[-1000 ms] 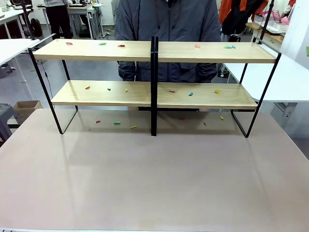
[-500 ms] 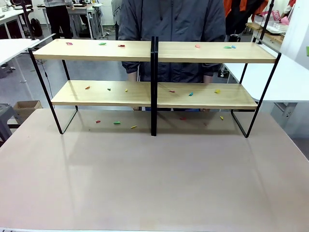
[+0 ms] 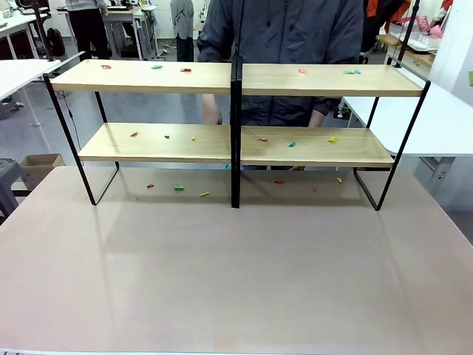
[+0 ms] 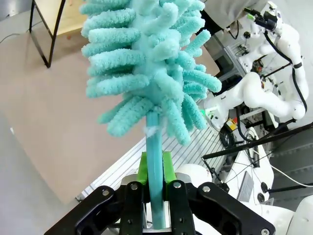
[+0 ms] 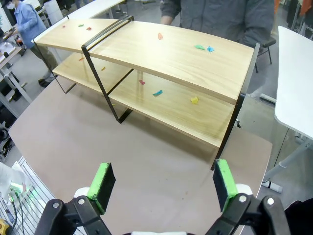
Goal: Clean the shelves.
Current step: Clean a randomly selected level of the Shelf with the Duster.
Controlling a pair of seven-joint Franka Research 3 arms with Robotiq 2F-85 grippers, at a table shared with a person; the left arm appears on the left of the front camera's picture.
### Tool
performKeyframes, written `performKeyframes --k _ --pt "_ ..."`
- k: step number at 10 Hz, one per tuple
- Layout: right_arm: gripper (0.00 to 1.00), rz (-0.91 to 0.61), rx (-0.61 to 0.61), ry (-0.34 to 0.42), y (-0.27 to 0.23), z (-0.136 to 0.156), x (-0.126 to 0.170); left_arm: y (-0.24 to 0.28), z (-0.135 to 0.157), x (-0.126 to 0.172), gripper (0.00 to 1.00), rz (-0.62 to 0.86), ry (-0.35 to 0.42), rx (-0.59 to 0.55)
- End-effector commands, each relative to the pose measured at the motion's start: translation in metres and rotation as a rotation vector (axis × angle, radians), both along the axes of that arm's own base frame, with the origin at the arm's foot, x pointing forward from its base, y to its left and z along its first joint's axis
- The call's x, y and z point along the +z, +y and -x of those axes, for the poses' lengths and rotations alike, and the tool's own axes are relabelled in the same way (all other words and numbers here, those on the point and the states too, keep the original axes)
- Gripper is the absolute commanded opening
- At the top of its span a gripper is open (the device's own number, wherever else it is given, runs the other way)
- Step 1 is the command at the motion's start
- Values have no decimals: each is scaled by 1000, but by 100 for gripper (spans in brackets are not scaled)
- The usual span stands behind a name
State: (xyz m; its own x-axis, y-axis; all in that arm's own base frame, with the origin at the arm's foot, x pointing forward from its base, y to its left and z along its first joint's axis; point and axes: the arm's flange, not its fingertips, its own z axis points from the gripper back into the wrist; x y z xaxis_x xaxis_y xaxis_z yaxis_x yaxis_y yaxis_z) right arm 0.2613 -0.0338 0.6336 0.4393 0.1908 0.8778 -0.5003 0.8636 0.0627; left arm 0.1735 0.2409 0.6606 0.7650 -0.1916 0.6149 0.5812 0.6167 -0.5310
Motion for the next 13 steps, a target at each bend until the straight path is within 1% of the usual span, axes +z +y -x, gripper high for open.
performKeyframes --k 1,2,3,4,5,6,7,8,9,10,11,12,13 --pt "100 -3 2 -1 0 0 -1 -39 -5 -9 12 -127 65 -130" --pt "100 -3 2 -1 0 0 -1 -72 -4 -20 12 -174 94 -269" --pt "100 -3 2 -1 0 0 -1 -105 1 -34 12 -212 128 -366" --pt "100 -3 2 -1 0 0 -1 -145 9 -51 12 -273 150 -451" --pt "100 -3 2 -1 0 0 -1 -181 13 -65 12 -283 180 -489" --pt "100 -3 2 -1 0 0 -1 -209 11 -71 12 -278 216 -495" --pt "100 -3 2 -1 0 0 -1 -204 3 -64 12 -281 275 -463" --pt "100 -3 2 -1 0 0 -1 -191 10 -68 12 -278 220 -493" --pt "100 -3 2 -1 0 0 -1 -191 10 -68 12 -278 220 -493" --pt "100 -3 2 -1 0 0 -1 -212 11 -76 12 -300 253 -512" --pt "100 -3 2 -1 0 0 -1 -208 13 -87 12 -329 320 -492" --pt "100 -3 2 -1 0 0 -1 -194 -1 -107 12 -336 439 -372" --pt "100 -3 2 -1 0 0 -1 -185 -10 -122 12 -356 482 -236"
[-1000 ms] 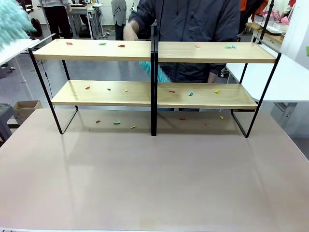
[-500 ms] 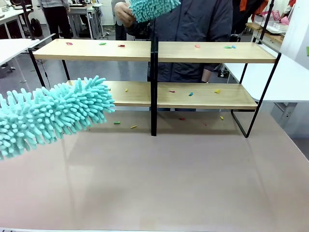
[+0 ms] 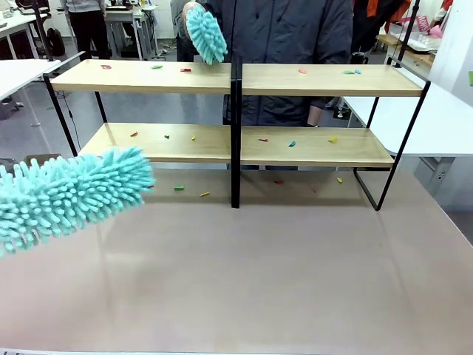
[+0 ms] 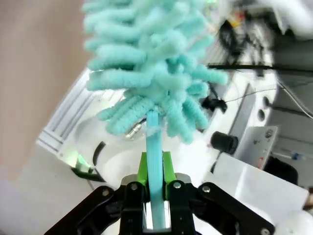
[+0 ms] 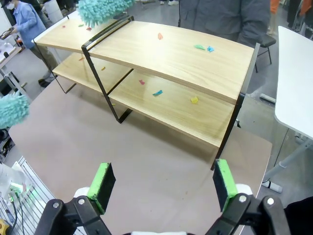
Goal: Clean the shelves.
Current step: Clean a randomly selected level of the Shelf with the Duster.
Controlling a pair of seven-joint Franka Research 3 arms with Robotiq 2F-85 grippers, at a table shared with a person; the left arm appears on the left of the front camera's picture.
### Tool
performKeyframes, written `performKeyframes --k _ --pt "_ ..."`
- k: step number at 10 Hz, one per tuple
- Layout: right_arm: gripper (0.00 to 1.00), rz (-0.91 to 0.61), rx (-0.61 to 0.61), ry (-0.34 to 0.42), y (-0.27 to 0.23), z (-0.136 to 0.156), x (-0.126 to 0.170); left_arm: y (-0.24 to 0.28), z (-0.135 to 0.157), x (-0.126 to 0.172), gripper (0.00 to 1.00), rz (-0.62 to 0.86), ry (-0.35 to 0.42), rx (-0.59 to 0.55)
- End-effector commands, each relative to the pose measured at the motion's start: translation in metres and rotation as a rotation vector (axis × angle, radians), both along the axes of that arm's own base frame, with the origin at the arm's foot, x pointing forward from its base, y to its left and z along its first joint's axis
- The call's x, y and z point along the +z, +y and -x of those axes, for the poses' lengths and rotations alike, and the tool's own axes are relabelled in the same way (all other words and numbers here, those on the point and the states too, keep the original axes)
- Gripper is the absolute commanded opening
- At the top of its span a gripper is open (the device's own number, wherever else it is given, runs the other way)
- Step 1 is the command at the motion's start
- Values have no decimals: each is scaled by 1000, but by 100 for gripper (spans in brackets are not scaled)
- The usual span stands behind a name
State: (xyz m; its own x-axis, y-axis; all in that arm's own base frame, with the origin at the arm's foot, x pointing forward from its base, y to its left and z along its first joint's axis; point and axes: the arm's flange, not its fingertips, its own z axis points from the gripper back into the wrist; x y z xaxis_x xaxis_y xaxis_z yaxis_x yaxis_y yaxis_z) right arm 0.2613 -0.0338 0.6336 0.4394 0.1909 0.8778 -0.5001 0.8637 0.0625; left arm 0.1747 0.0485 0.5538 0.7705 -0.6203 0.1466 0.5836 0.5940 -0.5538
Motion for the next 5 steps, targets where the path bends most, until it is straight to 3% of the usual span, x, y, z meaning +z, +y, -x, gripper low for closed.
performKeyframes --k 1,3,5 --pt "100 -3 2 -1 0 0 -1 9 -17 -27 12 -74 48 243" --pt "100 -3 2 -1 0 0 -1 5 -37 -50 12 -127 -19 449" --pt "100 -3 2 -1 0 0 -1 12 -47 -57 12 -163 -37 532"
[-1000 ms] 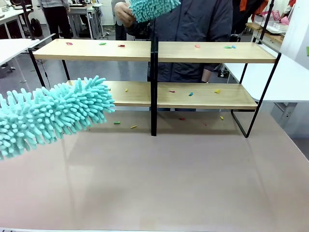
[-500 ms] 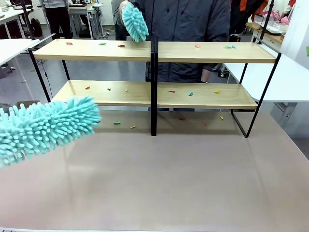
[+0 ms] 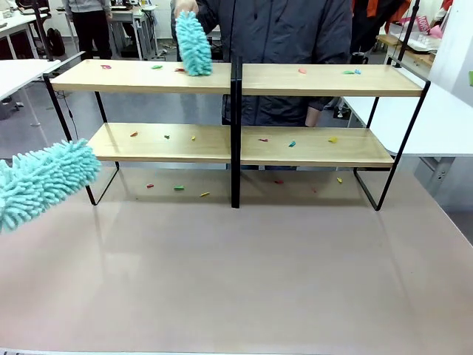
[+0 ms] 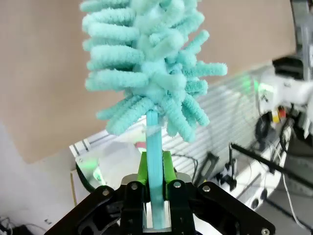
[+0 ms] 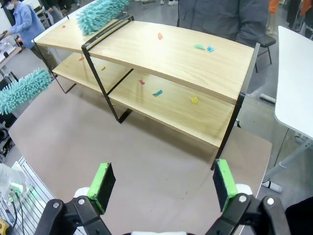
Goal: Clean the shelves.
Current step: Clean a randomly selected level of the Shelf with the Duster.
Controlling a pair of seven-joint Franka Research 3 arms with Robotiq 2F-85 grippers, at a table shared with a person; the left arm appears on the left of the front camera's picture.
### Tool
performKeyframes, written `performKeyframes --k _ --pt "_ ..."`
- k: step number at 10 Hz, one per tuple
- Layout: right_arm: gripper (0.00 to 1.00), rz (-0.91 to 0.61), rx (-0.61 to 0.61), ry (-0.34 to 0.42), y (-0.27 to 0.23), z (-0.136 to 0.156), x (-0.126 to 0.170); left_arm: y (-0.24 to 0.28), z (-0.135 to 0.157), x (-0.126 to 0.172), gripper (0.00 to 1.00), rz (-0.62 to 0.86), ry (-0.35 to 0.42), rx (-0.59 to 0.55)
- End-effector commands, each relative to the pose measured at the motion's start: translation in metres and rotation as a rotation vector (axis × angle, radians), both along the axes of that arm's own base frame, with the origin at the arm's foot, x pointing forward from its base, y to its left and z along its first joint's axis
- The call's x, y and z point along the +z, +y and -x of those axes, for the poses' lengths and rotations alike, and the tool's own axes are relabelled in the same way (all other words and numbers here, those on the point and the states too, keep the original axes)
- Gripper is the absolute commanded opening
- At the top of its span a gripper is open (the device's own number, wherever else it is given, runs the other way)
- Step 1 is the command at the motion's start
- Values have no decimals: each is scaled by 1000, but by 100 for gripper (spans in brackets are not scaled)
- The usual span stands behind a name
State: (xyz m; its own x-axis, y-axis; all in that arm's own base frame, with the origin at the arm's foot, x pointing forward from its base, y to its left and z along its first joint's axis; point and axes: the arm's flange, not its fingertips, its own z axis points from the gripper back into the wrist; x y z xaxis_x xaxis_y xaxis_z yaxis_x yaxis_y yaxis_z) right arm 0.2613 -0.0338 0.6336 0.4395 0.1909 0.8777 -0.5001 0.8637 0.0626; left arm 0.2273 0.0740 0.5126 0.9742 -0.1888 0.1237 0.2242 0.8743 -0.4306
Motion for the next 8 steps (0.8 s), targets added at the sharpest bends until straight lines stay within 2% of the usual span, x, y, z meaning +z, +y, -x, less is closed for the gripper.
performKeyframes --k 1,2,5,6,8 --pt "100 -3 2 -1 0 0 -1 -9 7 -12 12 39 11 -18" --pt "100 -3 2 -1 0 0 -1 -10 9 -9 12 100 28 -97" --pt "100 -3 2 -1 0 0 -1 -49 12 -14 12 135 73 -292" --pt "100 -3 2 -1 0 0 -1 -71 13 -14 12 150 70 -370" --pt "100 -3 2 -1 0 0 -1 -114 8 -12 12 136 7 -403"
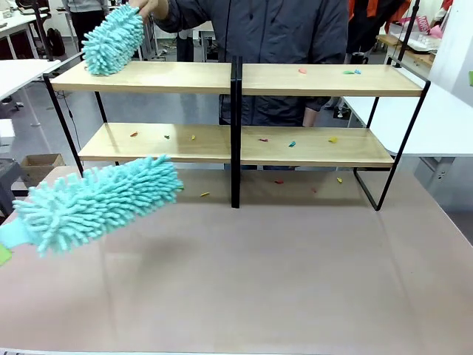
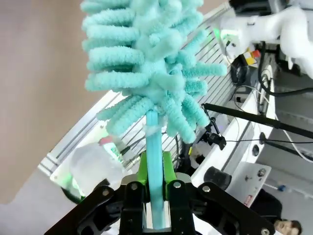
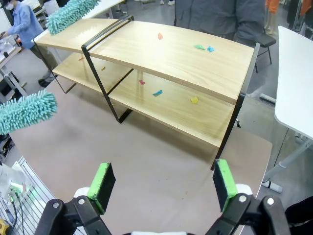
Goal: Clean the shelves.
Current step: Clean a randomly selected level of the Shelf with the Duster.
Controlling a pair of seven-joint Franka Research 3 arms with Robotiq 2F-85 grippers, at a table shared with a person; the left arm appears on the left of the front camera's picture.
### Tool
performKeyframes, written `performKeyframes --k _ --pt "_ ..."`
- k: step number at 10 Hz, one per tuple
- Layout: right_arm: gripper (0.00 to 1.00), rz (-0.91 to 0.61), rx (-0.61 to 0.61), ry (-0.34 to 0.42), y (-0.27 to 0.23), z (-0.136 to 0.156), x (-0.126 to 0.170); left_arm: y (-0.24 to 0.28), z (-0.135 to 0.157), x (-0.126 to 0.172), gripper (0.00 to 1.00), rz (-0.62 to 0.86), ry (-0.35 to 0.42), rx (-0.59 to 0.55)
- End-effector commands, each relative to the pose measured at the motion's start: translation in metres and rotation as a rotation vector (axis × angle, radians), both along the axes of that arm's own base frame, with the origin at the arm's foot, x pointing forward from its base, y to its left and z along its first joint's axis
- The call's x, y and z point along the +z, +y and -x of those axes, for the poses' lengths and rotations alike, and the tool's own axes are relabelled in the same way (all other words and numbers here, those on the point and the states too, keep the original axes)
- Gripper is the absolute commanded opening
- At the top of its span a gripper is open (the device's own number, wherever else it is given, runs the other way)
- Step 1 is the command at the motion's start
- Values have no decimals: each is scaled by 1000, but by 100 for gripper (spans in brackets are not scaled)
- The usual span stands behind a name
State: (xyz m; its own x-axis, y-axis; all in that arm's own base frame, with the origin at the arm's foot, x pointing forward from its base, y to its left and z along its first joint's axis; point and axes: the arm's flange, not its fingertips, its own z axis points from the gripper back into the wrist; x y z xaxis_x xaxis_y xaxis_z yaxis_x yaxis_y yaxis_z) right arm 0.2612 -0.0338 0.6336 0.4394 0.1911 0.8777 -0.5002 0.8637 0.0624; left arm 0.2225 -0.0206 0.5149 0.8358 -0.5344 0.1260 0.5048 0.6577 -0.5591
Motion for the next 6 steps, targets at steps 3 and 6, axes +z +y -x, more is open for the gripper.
performKeyframes --k 3,6 --pt "100 -3 2 -1 0 0 -1 -65 -8 -23 12 9 -106 56" --pt "100 -3 2 -1 0 0 -1 -124 -52 -30 12 -93 -224 236"
